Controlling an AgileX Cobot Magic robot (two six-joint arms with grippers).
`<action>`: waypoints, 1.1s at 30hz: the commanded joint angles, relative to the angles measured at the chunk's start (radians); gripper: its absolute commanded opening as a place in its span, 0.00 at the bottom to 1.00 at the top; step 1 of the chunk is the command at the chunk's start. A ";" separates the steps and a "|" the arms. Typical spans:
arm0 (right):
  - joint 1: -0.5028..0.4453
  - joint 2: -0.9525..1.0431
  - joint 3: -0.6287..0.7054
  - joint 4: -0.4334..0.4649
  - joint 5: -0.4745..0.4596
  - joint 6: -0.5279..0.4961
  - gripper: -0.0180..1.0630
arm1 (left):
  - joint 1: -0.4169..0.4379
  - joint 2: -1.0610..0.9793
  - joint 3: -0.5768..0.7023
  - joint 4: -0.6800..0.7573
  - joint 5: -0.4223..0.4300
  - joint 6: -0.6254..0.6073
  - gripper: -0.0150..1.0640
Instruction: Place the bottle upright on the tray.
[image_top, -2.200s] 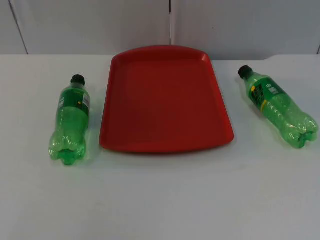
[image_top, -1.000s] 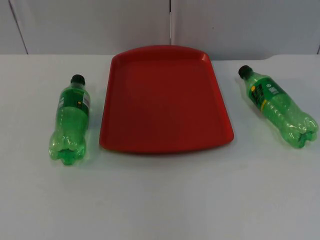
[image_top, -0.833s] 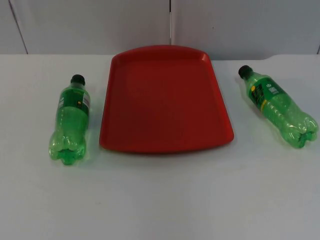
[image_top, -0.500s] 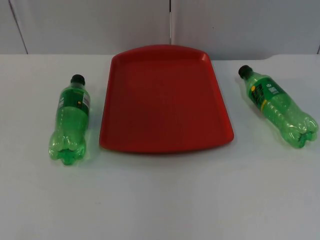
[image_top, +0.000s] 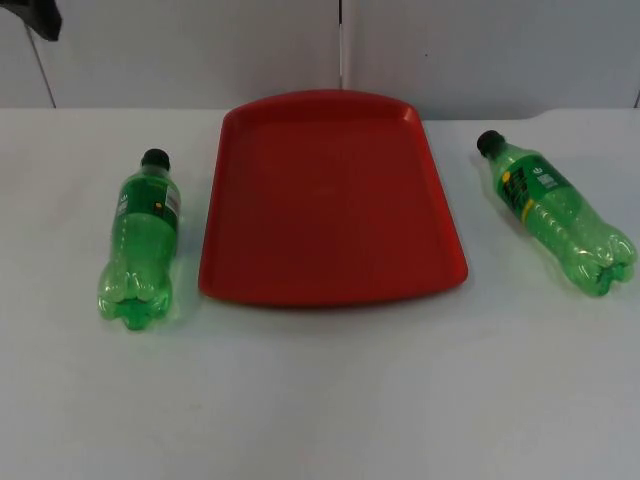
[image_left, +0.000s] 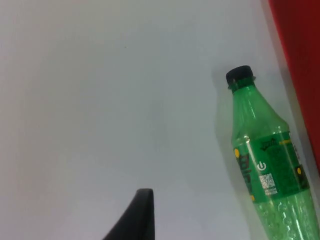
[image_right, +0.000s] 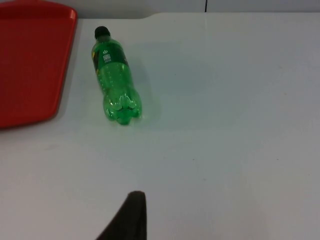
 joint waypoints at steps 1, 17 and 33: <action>-0.006 -0.004 0.002 -0.003 -0.007 -0.008 0.99 | -0.010 0.092 -0.085 -0.010 0.044 -0.031 0.99; -0.006 -0.004 0.002 -0.003 -0.007 -0.008 0.99 | -0.028 0.378 -0.375 -0.081 0.223 -0.080 0.99; -0.006 -0.004 0.002 -0.003 -0.007 -0.008 0.99 | -0.107 0.539 -0.393 -0.054 0.183 -0.173 0.99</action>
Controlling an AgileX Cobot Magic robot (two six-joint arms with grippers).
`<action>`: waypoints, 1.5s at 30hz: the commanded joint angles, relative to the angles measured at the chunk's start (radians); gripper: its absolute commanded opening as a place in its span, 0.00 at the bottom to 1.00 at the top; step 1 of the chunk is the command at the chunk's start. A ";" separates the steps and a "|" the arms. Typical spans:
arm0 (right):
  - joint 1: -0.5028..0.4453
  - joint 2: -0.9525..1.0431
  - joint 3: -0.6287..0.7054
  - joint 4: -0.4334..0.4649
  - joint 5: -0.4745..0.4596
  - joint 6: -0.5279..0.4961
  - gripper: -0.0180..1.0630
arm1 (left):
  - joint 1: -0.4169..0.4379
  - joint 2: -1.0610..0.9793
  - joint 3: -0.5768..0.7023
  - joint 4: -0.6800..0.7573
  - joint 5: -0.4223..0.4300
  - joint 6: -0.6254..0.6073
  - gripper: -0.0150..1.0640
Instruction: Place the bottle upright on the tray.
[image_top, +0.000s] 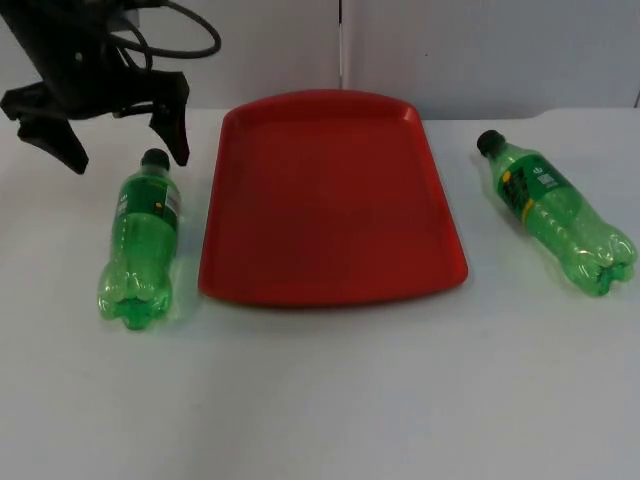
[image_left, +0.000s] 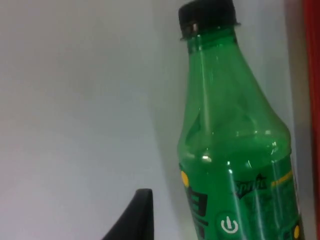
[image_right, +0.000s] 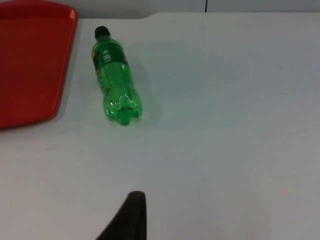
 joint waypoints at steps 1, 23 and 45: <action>-0.006 -0.004 0.002 -0.003 -0.007 -0.008 0.99 | -0.013 0.011 -0.008 0.012 -0.010 -0.020 0.99; -0.006 -0.004 0.002 -0.003 -0.007 -0.008 0.99 | -0.062 0.105 -0.006 0.081 -0.047 -0.139 0.99; -0.006 -0.004 0.002 -0.003 -0.007 -0.008 0.99 | -0.060 0.156 -0.006 0.147 -0.113 -0.160 0.99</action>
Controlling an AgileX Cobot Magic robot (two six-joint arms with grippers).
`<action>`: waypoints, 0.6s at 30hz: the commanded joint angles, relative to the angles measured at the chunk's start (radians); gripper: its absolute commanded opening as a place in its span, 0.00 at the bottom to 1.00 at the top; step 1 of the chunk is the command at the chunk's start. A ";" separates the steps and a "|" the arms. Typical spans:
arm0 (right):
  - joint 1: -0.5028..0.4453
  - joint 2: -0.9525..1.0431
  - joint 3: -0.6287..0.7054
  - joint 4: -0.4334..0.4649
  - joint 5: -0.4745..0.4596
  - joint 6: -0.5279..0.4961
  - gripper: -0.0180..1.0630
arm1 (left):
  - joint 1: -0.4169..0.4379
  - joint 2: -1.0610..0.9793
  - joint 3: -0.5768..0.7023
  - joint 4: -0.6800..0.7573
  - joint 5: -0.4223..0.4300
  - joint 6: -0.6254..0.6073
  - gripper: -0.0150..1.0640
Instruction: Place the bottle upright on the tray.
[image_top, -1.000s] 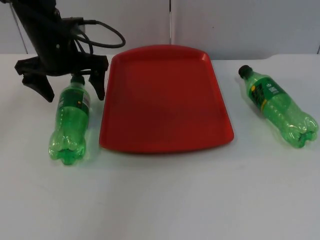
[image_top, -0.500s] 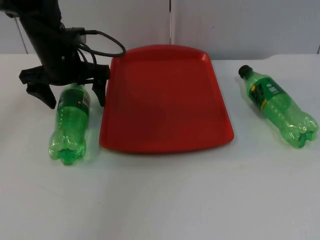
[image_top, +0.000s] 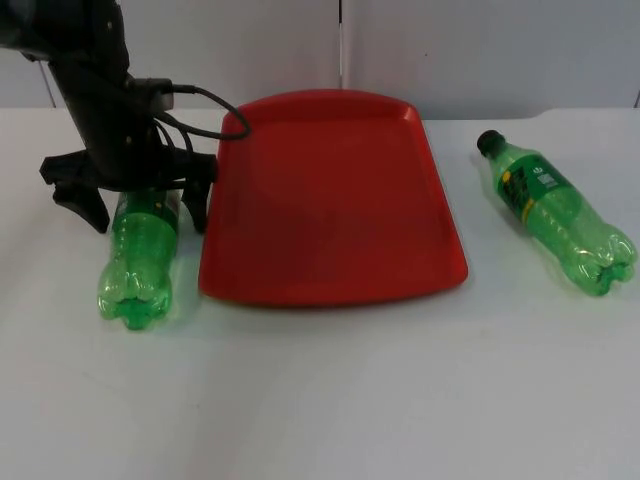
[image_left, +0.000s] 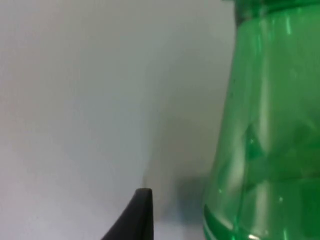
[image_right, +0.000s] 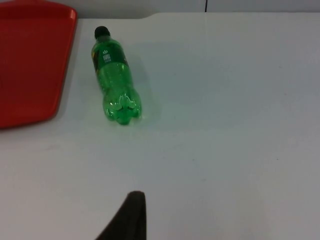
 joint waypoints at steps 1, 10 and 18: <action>-0.006 -0.004 0.002 -0.003 -0.007 -0.008 0.99 | -0.003 -0.005 -0.004 0.010 0.004 -0.009 0.99; -0.006 -0.004 0.002 -0.003 -0.007 -0.008 0.99 | -0.003 -0.005 -0.006 0.020 -0.002 0.003 0.99; -0.006 -0.004 0.002 -0.003 -0.007 -0.008 0.99 | -0.003 -0.005 -0.006 0.020 -0.014 0.003 0.99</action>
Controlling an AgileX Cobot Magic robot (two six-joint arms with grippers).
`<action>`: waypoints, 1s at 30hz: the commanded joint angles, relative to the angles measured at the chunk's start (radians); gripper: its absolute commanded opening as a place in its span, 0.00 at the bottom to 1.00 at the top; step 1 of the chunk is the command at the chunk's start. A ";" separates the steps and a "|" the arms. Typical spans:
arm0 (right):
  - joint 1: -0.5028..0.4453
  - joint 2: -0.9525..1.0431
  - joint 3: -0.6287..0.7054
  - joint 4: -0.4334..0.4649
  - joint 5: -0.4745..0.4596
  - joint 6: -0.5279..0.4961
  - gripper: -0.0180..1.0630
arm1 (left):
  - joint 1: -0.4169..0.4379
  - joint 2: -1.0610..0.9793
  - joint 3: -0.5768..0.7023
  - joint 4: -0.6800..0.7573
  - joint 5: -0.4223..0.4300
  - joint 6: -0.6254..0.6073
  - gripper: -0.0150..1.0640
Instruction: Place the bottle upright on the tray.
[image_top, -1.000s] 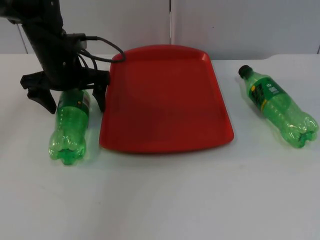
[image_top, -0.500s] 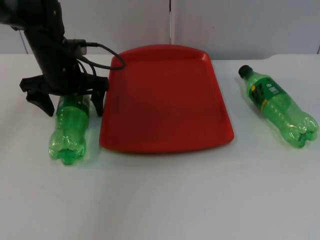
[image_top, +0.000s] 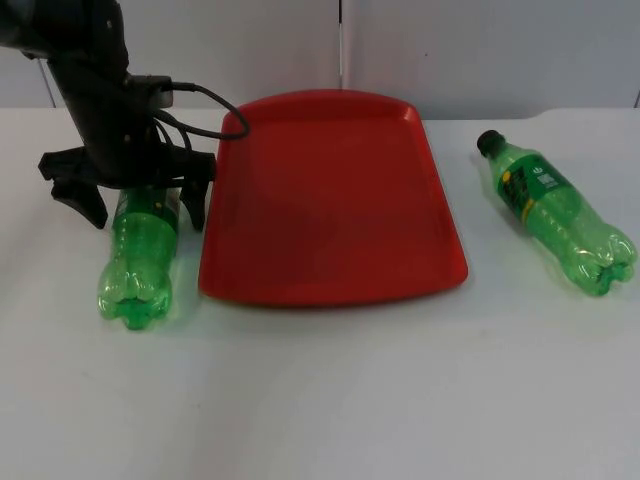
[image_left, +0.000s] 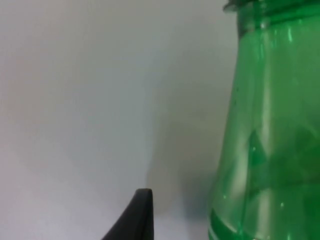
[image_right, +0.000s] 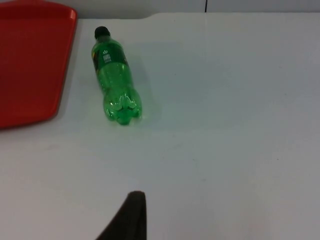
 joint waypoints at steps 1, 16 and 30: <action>-0.006 -0.004 0.002 -0.003 -0.007 -0.008 0.99 | -0.003 -0.005 -0.006 0.000 -0.006 -0.001 0.99; -0.006 -0.004 0.002 -0.003 -0.007 -0.008 0.99 | -0.003 -0.005 -0.006 -0.022 0.018 -0.012 0.32; -0.006 -0.004 0.002 -0.003 -0.007 -0.008 0.99 | -0.003 -0.014 -0.006 -0.055 0.061 -0.019 0.01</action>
